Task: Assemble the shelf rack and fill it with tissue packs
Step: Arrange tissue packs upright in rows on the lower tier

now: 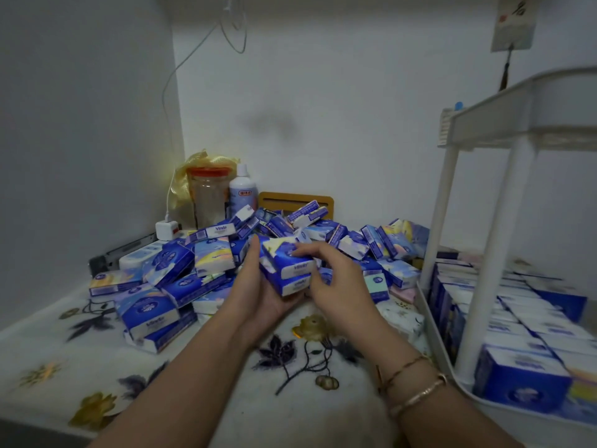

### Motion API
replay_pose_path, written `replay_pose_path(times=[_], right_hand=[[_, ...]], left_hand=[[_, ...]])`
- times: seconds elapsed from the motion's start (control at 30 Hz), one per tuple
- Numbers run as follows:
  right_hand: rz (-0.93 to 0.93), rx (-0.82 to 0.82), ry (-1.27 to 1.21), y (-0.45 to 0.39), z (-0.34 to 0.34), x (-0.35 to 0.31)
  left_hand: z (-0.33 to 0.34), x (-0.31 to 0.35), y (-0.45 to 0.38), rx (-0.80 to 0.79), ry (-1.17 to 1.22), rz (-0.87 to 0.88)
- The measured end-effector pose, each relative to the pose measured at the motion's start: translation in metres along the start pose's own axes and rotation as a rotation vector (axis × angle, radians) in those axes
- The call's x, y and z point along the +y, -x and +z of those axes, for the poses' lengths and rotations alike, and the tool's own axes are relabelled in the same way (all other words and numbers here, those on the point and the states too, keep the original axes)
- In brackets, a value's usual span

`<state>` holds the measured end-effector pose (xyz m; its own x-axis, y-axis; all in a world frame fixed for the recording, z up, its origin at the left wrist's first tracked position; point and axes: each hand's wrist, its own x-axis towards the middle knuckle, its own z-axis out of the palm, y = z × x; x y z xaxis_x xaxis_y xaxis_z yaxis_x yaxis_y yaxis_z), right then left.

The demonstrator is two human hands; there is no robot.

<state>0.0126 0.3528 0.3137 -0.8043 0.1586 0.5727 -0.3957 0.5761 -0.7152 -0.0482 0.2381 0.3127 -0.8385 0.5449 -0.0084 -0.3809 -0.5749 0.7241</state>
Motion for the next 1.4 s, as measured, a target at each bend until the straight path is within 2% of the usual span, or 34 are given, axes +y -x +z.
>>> replay_pose_path(times=[0.1, 0.17, 0.2, 0.23, 0.27, 0.33, 0.4, 0.43, 0.53, 0.63, 0.73, 0.83, 0.97, 1.07, 1.2, 1.4], right_hand=[[0.041, -0.016, -0.131, 0.000, -0.001, -0.005], [0.115, 0.053, -0.143, 0.000, -0.001, -0.006], [0.137, 0.134, -0.010, -0.001, -0.003, -0.002], [0.160, 0.200, 0.230, -0.002, -0.006, 0.003], [0.211, 0.200, 0.485, -0.001, -0.010, 0.009], [0.421, 0.037, 0.815, 0.000, -0.014, 0.018], [0.565, -0.107, 0.881, 0.002, -0.015, 0.021], [0.578, -0.138, 0.904, 0.003, -0.014, 0.022], [0.539, -0.129, 0.971, 0.003, -0.017, 0.018], [0.466, 0.018, 0.922, 0.003, -0.021, 0.014], [0.264, 0.244, 0.752, 0.003, -0.020, 0.006], [0.052, 0.326, 0.659, 0.004, -0.011, -0.005], [-0.083, 0.303, 0.661, 0.007, -0.001, -0.019], [-0.079, 0.264, 0.439, 0.011, -0.007, -0.034], [-0.082, 0.088, 0.246, 0.028, -0.025, -0.059], [-0.286, -0.104, 0.480, 0.075, -0.064, -0.090]], left_hand=[[-0.007, -0.001, -0.002, -0.006, -0.035, -0.074], [-0.008, -0.001, -0.004, 0.025, -0.081, -0.051], [-0.009, -0.001, -0.006, 0.042, -0.111, -0.033], [-0.010, -0.001, -0.007, 0.063, -0.143, -0.012], [-0.010, -0.002, -0.009, 0.085, -0.170, 0.008], [-0.010, -0.005, -0.012, 0.117, -0.213, 0.027], [-0.009, -0.007, -0.013, 0.132, -0.235, 0.017], [-0.008, -0.008, -0.014, 0.134, -0.239, 0.010], [-0.008, -0.009, -0.017, 0.150, -0.251, 0.013], [-0.010, -0.011, -0.020, 0.204, -0.287, 0.064], [-0.005, -0.012, -0.017, 0.253, -0.314, 0.093], [0.004, -0.016, -0.009, 0.240, -0.327, 0.111], [0.018, -0.016, 0.009, 0.155, -0.369, 0.209], [0.024, -0.006, 0.022, 0.121, -0.337, 0.243], [0.036, 0.011, 0.055, 0.083, -0.280, 0.185], [0.068, 0.019, 0.113, -0.076, -0.314, 0.093]])
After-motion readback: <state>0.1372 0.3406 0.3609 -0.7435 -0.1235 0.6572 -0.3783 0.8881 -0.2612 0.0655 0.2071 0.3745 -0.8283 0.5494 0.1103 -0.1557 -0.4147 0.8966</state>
